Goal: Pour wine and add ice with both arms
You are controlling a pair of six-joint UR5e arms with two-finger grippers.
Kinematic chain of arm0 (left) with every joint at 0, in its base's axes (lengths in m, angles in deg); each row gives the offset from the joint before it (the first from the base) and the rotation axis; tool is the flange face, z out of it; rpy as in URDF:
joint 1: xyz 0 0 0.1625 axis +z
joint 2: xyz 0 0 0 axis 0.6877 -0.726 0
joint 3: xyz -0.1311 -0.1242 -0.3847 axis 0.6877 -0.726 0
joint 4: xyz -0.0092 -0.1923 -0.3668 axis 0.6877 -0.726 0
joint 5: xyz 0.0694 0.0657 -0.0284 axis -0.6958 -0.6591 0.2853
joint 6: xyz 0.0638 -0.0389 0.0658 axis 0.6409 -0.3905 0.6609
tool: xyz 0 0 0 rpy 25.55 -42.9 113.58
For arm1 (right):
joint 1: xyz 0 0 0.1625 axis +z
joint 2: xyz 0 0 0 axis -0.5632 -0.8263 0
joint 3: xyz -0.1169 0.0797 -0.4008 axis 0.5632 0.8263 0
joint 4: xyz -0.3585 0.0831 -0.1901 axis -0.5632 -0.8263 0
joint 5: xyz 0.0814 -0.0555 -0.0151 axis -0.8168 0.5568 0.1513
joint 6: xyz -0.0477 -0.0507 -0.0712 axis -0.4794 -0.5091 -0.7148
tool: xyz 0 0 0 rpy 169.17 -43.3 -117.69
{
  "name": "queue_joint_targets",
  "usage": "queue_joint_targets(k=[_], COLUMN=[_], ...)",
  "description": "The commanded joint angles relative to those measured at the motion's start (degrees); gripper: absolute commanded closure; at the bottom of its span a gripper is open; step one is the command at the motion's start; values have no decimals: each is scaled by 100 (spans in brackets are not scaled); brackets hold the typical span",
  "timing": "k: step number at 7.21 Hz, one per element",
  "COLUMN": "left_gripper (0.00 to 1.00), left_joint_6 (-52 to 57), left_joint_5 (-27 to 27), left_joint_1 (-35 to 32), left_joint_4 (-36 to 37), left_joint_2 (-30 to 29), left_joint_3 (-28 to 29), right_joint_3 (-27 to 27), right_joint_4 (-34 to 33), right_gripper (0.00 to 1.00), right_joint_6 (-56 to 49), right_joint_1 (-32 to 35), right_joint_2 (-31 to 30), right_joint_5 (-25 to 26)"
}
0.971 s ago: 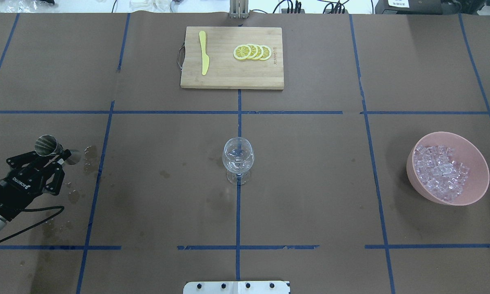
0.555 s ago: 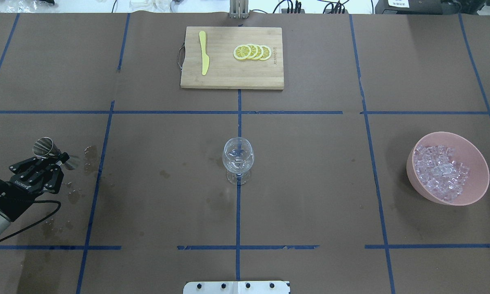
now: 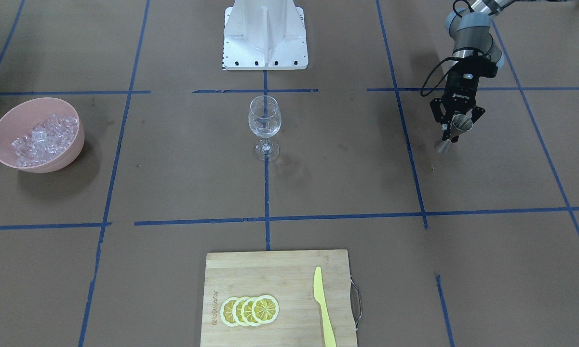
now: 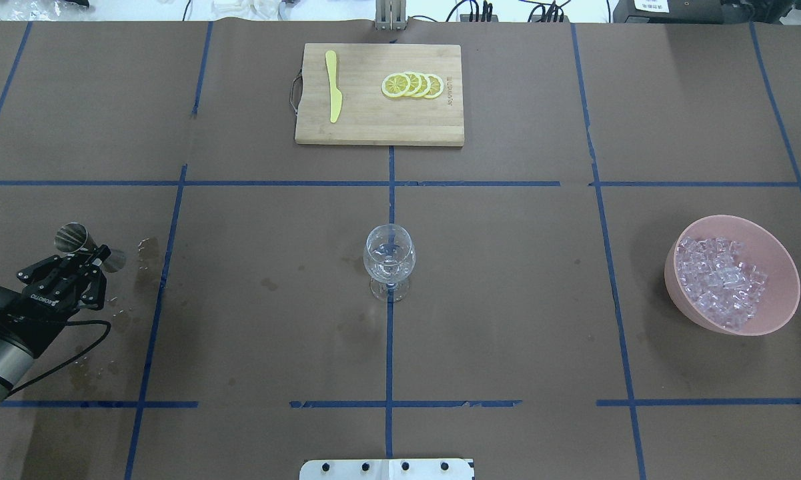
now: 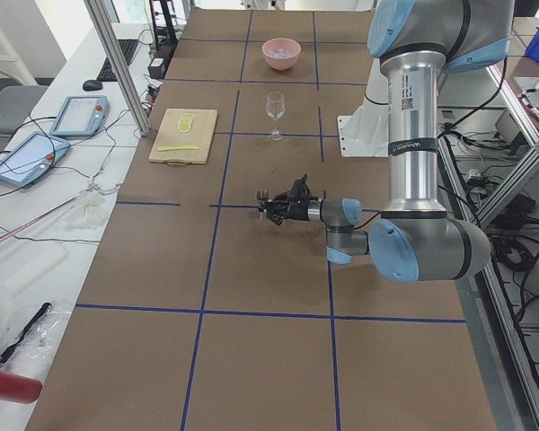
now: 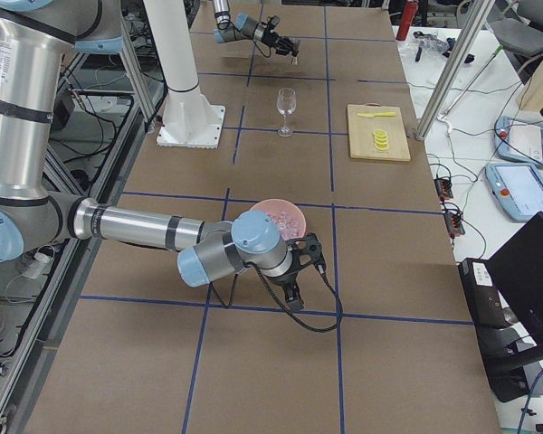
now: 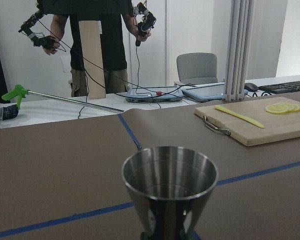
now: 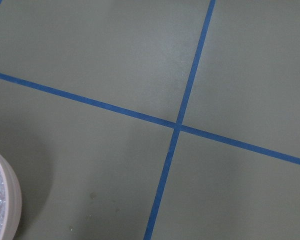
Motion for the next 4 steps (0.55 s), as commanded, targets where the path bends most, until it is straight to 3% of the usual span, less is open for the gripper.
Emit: queue_joint_targets(k=[1,4], left_gripper=[100,100], left_joint_6=[-10,-10], left_joint_5=[-19,-10], left_joint_1=[170,469], left_joint_4=[145,154], left_joint_2=[-118,-277], left_joint_3=[79,123], right_joint_3=[-9,-27], right_joint_4=[0,0], right_gripper=[0,0], right_joint_6=[0,0], right_joint_1=[0,0], right_joint_2=[-33,-59], right_joint_5=[4,-5])
